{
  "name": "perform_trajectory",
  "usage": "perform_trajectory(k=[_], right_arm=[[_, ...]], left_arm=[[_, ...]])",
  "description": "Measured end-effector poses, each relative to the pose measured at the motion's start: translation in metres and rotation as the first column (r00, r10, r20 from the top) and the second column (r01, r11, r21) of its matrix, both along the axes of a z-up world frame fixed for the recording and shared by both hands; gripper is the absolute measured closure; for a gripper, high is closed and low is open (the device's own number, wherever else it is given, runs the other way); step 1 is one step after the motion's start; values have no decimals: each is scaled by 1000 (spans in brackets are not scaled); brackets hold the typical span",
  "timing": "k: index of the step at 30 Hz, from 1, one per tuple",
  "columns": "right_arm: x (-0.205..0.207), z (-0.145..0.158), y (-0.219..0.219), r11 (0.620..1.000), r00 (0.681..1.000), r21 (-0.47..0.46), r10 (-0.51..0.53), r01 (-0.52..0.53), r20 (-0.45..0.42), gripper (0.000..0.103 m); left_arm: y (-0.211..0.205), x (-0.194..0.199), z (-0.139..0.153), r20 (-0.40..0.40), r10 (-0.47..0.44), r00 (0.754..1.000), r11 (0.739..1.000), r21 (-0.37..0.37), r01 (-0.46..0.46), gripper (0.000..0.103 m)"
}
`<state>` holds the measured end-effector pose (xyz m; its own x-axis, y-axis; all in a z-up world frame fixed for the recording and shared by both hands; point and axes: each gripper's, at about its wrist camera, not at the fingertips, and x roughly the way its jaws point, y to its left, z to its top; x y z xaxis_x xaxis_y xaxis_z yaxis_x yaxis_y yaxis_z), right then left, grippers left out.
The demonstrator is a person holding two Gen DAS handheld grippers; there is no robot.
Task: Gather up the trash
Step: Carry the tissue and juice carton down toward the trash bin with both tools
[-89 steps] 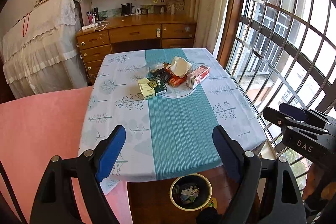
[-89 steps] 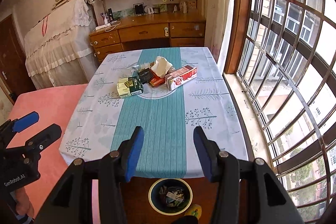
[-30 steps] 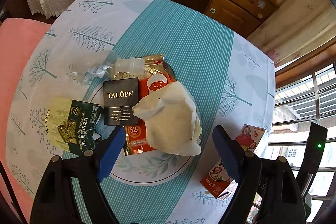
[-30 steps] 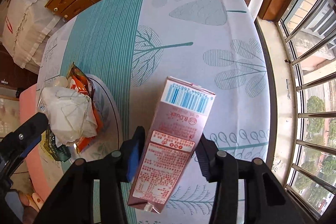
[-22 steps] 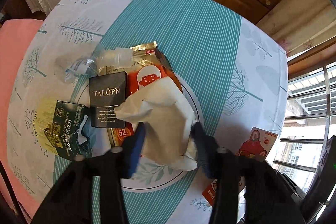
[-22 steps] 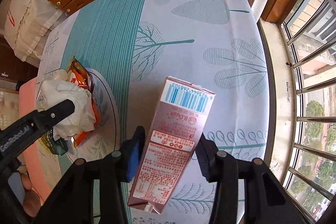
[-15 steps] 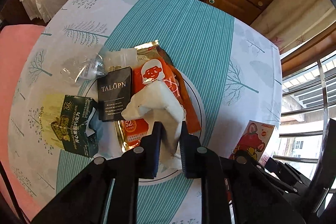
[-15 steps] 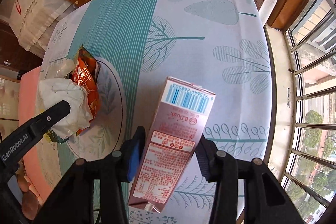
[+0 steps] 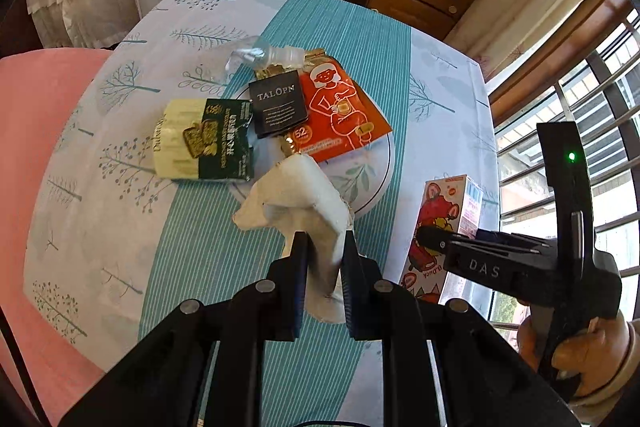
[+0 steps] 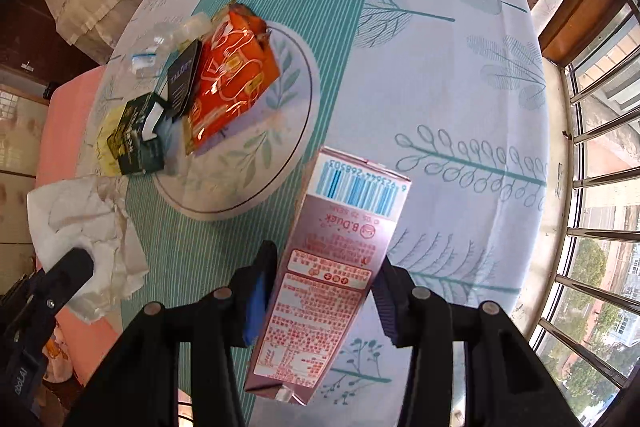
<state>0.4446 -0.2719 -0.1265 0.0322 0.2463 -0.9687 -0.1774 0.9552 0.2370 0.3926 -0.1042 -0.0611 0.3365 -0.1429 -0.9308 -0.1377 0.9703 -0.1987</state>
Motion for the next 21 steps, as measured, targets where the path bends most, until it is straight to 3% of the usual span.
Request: perform_trajectory(k=[12,21], right_arm=[[-92,25,55,999,1000,-19,26,-26,3,57],[-192,51,97,995,994,-12,-97,98,49,57]], left_arm=[[65,-96,27,84,-36,996,999,-20,37,90],[122,-184,36,133,-169,977,985,-10,172,90]])
